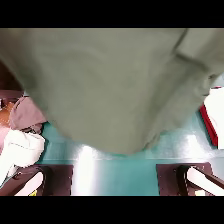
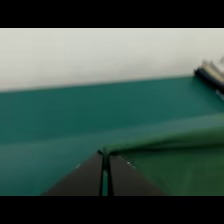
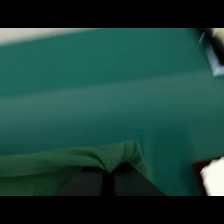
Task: Fold the shirts.
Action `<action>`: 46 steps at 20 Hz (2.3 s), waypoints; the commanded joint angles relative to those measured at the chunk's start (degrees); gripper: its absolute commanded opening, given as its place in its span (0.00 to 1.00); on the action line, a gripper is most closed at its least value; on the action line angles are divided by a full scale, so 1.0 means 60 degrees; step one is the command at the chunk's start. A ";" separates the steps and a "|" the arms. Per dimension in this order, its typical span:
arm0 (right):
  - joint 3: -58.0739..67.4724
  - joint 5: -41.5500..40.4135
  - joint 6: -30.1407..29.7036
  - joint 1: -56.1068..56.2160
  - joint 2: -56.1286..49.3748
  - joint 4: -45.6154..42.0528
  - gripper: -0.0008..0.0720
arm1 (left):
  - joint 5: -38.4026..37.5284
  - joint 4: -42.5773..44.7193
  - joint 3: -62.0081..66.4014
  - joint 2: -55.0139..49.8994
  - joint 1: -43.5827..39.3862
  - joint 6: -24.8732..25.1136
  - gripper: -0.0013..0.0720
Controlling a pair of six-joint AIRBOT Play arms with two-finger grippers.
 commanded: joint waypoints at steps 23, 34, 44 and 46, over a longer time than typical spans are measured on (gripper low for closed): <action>-0.0820 -0.4819 0.0463 0.3872 -0.6349 -0.4076 0.03 | 0.1982 -0.0452 -0.1545 -0.6382 0.0007 0.2430 0.05; -0.1807 -0.2014 0.0393 0.3989 -0.6357 -0.4798 0.04 | -0.0076 0.0113 -0.3333 -0.6382 0.0007 0.2280 0.05; -0.1013 0.0277 -0.0528 0.3734 -0.5890 -0.3563 0.54 | -0.1708 0.0310 -0.3384 -0.6215 0.0007 0.1341 0.90; -0.1643 0.0302 -0.0619 0.3373 -0.5257 -0.2186 0.54 | -0.1898 0.0189 -0.3861 -0.5923 0.0011 0.1341 0.90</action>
